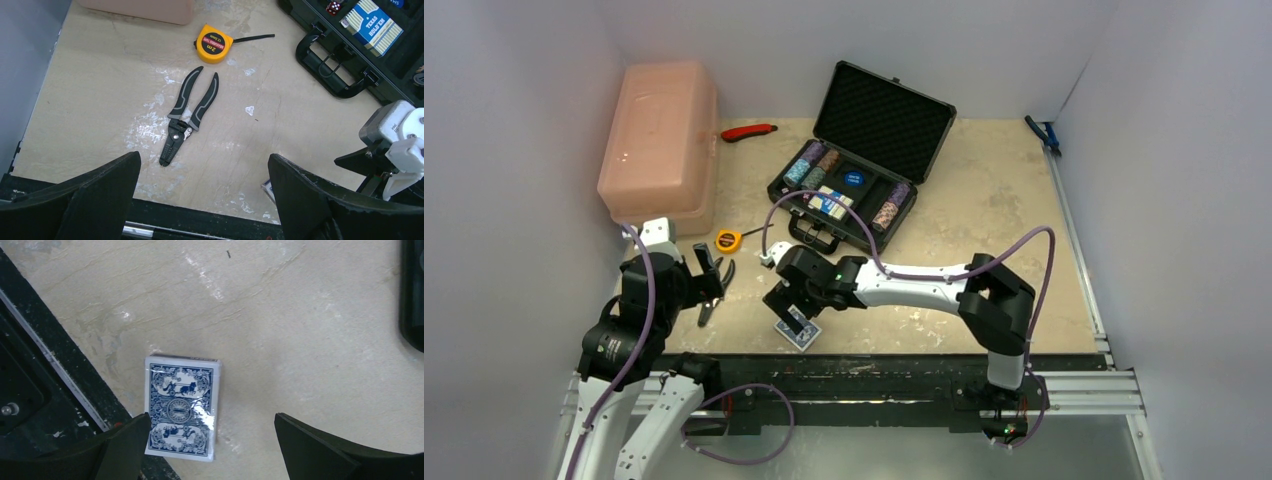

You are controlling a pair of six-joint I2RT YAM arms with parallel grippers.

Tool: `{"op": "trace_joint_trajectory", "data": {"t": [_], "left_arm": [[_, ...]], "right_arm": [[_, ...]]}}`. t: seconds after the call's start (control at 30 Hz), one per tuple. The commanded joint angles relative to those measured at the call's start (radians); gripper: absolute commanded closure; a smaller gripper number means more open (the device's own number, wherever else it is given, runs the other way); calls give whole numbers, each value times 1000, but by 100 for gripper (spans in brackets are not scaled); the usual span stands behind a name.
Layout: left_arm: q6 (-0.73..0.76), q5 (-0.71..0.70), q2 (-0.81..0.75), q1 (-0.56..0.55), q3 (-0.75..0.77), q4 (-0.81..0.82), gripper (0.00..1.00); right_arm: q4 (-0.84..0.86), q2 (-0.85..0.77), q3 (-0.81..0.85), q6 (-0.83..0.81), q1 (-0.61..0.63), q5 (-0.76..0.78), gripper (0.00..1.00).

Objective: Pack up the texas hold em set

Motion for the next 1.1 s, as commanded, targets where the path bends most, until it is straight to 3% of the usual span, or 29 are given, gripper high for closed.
{"op": "trace_joint_trajectory", "data": {"t": [0.0,0.67,1.07], "left_arm": [[2,-18,-6,6,19,13,0],[0,-15,-18,7,16,13,0],[0,-15,-23,6,14,15,0]], "right_arm": [[5,16,34,69,38,26,1],[-49,106,92,109,97,108,1],[-59,140,115,110,113,115,8]]}}
